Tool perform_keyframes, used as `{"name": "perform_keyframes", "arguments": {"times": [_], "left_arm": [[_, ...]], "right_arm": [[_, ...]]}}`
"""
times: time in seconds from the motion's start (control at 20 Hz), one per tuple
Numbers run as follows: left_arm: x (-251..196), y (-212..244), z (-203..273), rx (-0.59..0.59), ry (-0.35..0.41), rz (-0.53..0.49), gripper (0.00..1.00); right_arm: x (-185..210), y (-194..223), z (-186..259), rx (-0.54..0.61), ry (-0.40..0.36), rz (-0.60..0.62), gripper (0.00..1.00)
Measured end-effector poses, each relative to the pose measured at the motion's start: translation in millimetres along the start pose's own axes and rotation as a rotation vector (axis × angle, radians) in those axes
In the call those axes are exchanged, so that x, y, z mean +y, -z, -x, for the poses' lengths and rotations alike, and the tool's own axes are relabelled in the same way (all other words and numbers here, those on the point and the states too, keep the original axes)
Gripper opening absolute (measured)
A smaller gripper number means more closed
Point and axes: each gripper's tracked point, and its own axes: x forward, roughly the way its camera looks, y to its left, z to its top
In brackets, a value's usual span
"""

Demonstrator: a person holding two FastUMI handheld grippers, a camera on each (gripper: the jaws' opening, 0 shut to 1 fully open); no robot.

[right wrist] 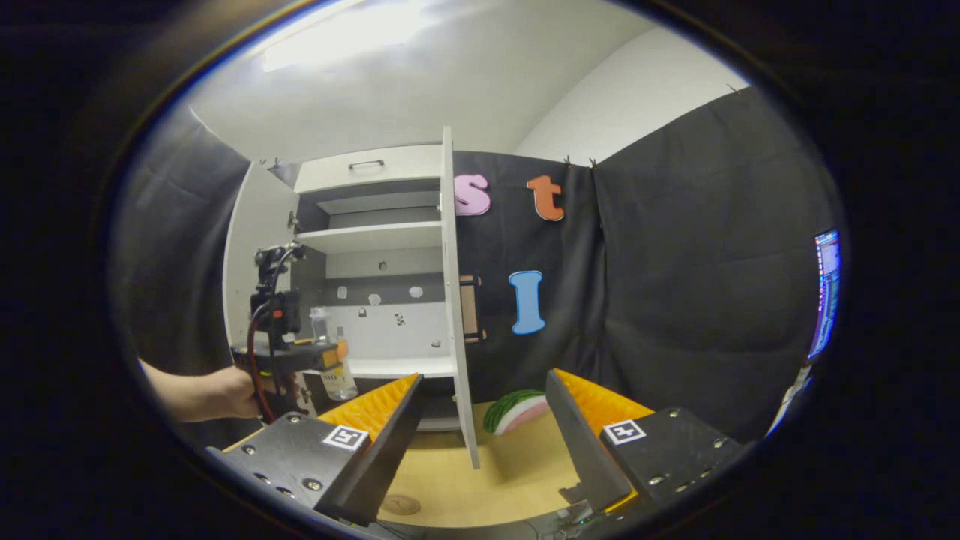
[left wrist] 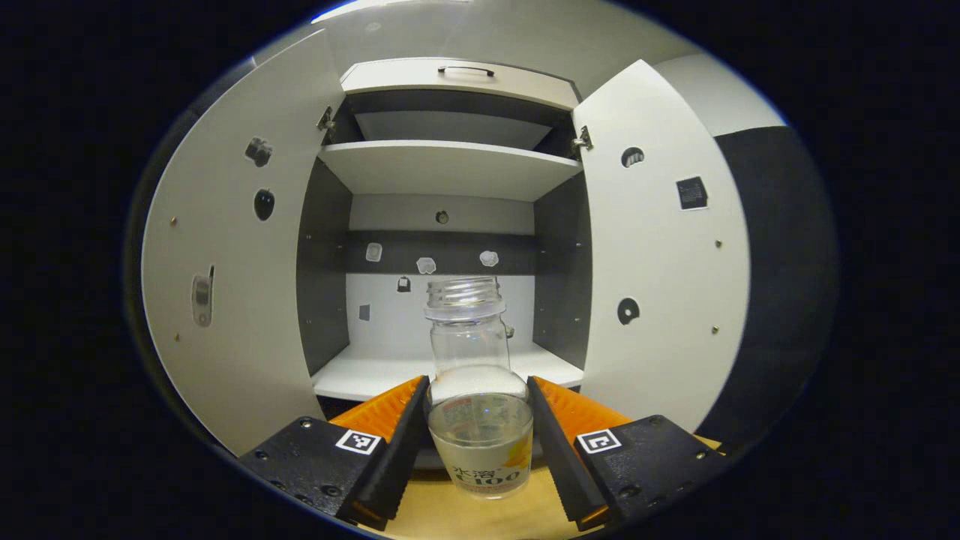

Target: Grasp the bottle in the cabinet with the left hand and place it on the coaster, then close the right door with the right hand and the left door with the left hand.

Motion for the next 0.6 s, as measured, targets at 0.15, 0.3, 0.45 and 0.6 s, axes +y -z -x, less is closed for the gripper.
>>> {"name": "perform_keyframes", "arguments": {"times": [0.15, 0.3, 0.45, 0.6], "left_arm": [[-14.8, 43.4, 22.8, 0.019, 0.018, 0.026, 0.8], [-28.1, 102.5, 41.4, 0.074, 0.032, 0.03, 0.8], [-42.2, 173.6, 58.7, 0.161, 0.068, -0.031, 0.8], [-55.2, 232.4, 72.9, 0.198, 0.124, -0.067, 0.81]], "right_arm": [[-16.2, 5.8, 9.6, 0.011, 0.003, 0.017, 0.98], [-26.9, 13.4, 10.0, 0.033, 0.005, 0.029, 0.98], [-29.1, 24.7, 0.7, 0.048, -0.031, 0.029, 0.98], [-27.3, 43.6, -14.5, 0.079, -0.061, 0.036, 0.98]]}}
